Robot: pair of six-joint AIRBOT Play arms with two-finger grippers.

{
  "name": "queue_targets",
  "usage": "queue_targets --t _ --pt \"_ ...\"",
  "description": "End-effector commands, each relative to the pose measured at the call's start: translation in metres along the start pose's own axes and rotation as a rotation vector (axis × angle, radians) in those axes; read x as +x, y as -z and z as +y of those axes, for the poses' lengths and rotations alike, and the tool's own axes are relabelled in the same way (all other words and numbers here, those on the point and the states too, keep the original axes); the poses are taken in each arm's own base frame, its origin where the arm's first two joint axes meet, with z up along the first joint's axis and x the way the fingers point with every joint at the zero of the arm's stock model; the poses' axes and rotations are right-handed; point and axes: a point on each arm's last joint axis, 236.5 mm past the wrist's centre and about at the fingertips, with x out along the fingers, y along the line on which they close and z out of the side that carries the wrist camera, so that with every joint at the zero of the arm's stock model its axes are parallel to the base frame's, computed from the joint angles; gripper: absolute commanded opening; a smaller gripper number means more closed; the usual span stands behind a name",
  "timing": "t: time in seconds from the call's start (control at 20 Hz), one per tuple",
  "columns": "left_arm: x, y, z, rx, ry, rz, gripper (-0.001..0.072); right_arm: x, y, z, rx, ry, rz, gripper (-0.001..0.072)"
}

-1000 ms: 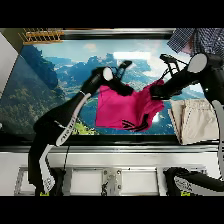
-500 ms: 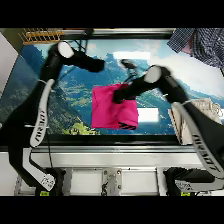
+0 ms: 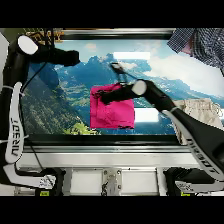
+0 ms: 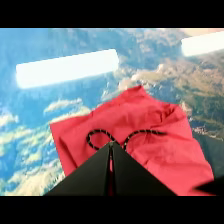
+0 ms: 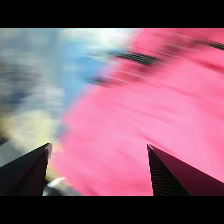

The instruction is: Fold the clothes and pants, and hang the long-sleeved shirts on hangers.

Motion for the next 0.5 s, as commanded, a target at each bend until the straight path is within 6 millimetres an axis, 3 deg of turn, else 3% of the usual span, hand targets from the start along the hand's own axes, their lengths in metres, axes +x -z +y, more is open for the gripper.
queue_targets --t 0.0,0.05,0.15,0.3,0.45 --pt "0.007 0.054 -0.003 -0.035 -0.004 0.059 0.0004 -0.041 0.052 -0.111 0.223 0.182 0.040 0.0657" --pt "0.012 0.072 -0.009 -0.030 0.002 0.088 0.0004 -0.049 0.072 -0.139 0.307 0.208 0.063 0.0658" --pt "0.019 0.100 -0.023 -0.011 0.017 0.130 0.0004 -0.055 0.103 -0.173 0.416 0.214 0.116 0.0658" --pt "0.027 0.123 -0.043 0.017 0.038 0.152 0.0004 -0.034 0.110 -0.176 0.489 0.097 0.129 0.0658" --pt "0.032 0.135 -0.058 0.043 0.059 0.175 0.0004 0.000 0.100 -0.154 0.529 -0.050 0.101 0.0657"
